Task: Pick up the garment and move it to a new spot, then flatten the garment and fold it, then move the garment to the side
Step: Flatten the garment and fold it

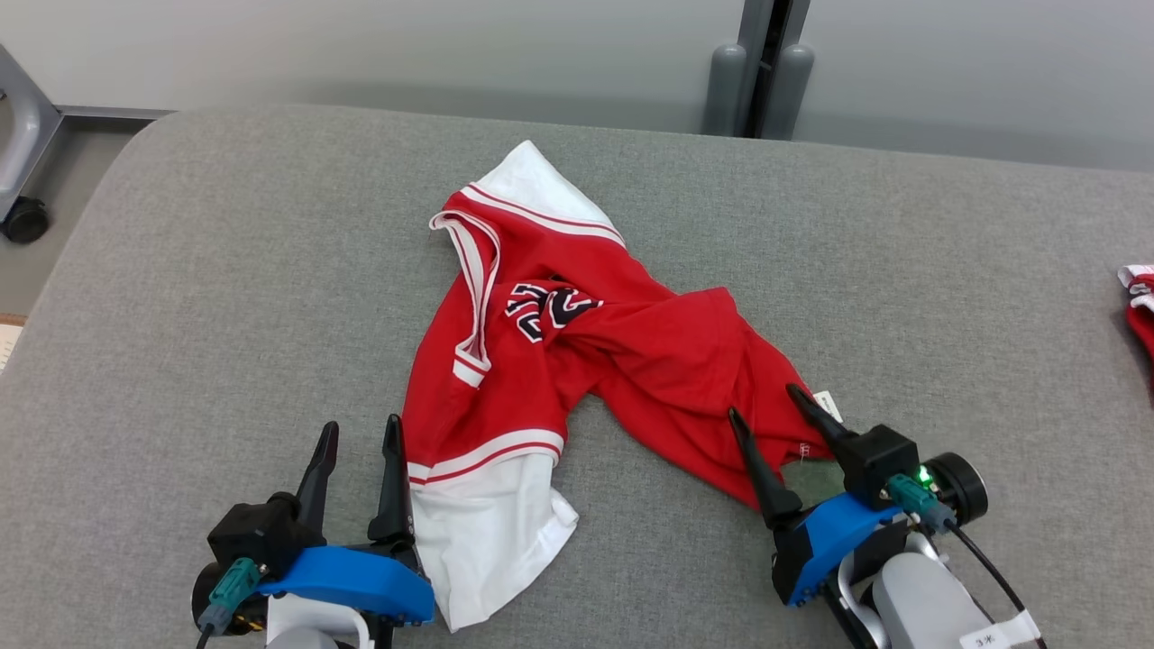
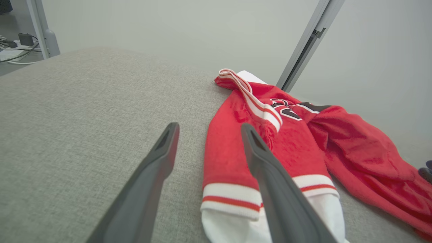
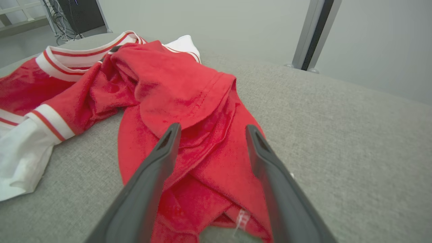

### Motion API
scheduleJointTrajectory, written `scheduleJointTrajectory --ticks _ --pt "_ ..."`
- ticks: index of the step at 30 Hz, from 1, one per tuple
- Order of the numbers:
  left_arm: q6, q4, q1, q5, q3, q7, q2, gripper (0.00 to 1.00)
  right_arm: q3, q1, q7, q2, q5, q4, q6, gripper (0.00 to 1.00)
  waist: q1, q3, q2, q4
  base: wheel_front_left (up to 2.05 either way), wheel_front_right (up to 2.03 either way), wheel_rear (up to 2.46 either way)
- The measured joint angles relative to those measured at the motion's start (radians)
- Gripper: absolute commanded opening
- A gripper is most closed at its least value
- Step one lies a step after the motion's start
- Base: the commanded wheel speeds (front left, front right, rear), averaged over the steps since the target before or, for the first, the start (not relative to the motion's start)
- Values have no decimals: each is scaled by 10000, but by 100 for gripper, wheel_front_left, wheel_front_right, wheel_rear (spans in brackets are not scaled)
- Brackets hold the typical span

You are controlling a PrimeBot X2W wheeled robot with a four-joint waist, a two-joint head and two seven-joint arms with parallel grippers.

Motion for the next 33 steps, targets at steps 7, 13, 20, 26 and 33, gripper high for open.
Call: scheduleJointTrajectory --ticks 7,13,20,26,33 --pt "-69 134 8 54 0 0 -2 100 -142 634 25 125 -780 -391 0 100 0 -23 0 -17 0 0 0" --pt "-75 184 -18 84 -21 0 0 100 -165 512 188 146 -1365 4 0 100 0 12 0 255 0 0 0" --pt "-75 194 -17 82 29 0 2 100 81 -54 207 153 -1419 274 0 100 0 62 0 523 0 0 0" --pt "-71 190 -19 23 -8 0 2 100 190 -415 389 155 -1051 811 0 37 2 66 0 655 0 0 0" --pt "-59 182 -7 17 77 0 2 100 130 -696 207 153 -694 723 0 0 1 16 0 541 0 0 0"
